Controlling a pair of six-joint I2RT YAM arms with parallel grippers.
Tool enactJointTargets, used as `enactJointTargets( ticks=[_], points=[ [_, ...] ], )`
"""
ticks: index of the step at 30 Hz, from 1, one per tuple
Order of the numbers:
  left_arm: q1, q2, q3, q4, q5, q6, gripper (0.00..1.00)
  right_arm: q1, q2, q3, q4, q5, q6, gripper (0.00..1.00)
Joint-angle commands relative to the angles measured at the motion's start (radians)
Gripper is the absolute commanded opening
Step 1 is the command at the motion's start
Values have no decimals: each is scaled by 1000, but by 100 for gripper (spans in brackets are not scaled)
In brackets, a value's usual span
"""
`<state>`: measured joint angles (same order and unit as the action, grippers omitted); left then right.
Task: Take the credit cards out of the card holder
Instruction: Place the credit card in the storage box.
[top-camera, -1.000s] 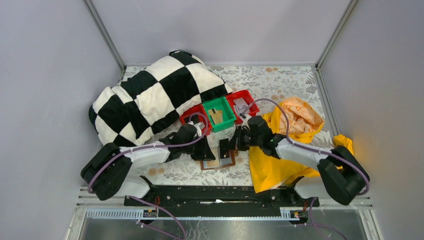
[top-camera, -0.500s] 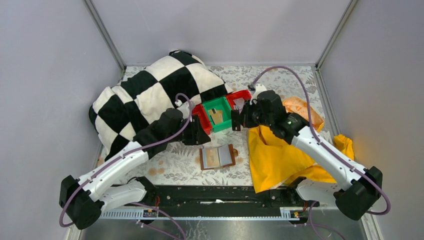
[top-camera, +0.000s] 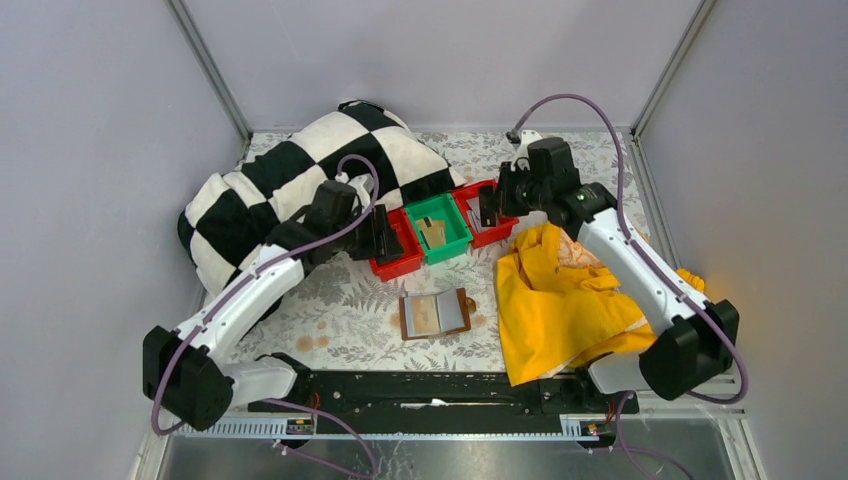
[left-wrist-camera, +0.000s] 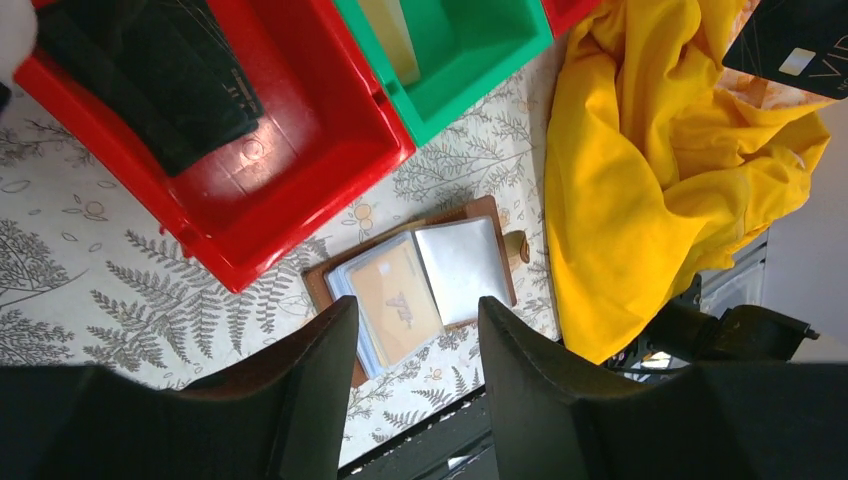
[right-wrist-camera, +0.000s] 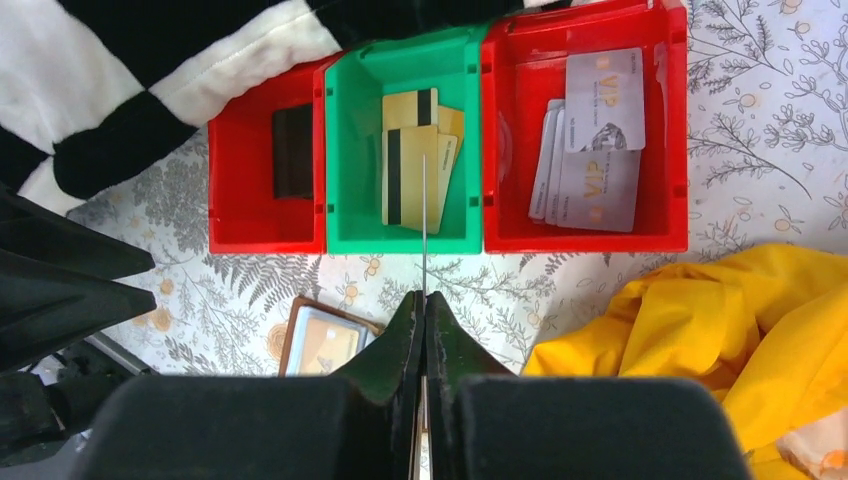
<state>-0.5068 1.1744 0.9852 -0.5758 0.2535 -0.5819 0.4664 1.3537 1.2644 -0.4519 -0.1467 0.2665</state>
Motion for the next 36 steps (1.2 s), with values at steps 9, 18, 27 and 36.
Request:
enactJointTargets(
  ticks=[9,18,27,36],
  points=[
    [213,93,294,-167,108,80,53,17,323,259,94,-365,133,0],
    [346,35,318,-187,118,113,54,156,611,422,192,-373,222,0],
    [349,-5,304,-176,107,132,56,209,805,568,168,-398,239,0],
    [349,-9,276,-168,161,134,57,229,872,559,176,-403,246,0]
  ],
)
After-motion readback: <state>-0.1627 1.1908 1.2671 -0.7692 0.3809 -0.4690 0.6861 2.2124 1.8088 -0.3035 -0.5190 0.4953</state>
